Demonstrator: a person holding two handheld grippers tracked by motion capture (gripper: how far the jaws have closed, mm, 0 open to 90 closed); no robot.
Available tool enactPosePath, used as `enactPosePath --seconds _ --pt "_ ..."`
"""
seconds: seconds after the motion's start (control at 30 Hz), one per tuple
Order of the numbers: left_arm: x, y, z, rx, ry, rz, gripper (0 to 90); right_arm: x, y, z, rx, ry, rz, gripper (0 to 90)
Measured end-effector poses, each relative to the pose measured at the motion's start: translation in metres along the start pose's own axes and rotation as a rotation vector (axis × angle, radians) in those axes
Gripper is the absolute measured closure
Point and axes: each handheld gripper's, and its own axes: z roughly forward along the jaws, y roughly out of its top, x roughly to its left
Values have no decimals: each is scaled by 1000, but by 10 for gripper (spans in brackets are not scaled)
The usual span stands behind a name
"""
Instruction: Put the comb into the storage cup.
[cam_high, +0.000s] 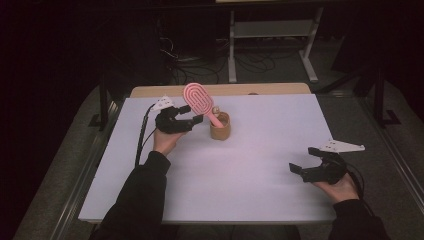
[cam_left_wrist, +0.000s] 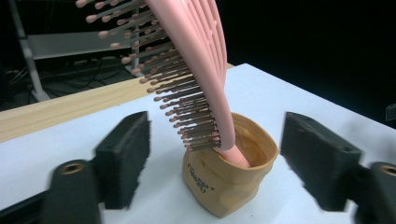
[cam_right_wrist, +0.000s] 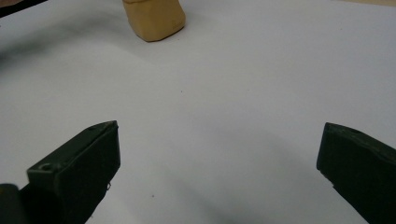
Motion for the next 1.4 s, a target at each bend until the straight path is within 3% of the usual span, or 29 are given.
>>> enactPosePath --seconds 0.23,0.3,0.33,0.43,1.03,1.3,1.4 --pt "5 0 -2 9 12 -31 90 0 0 0 5 7 2 0" --pt "4 0 -3 23 30 -23 26 0 -1 1 6 6 4 0" --pt "4 0 -5 30 42 -6 23 0 -1 1 6 6 5 0" --pt "5 0 -8 35 49 -7 0 0 -1 1 8 6 5 0" --pt "13 -10 -34 50 63 -14 0 0 -2 1 21 6 2 0" --pt "12 -12 -44 45 47 -20 0 0 -2 2 28 5 0 0" --pt "11 -13 -47 54 45 -3 0 1 -3 3 34 5 -2 0"
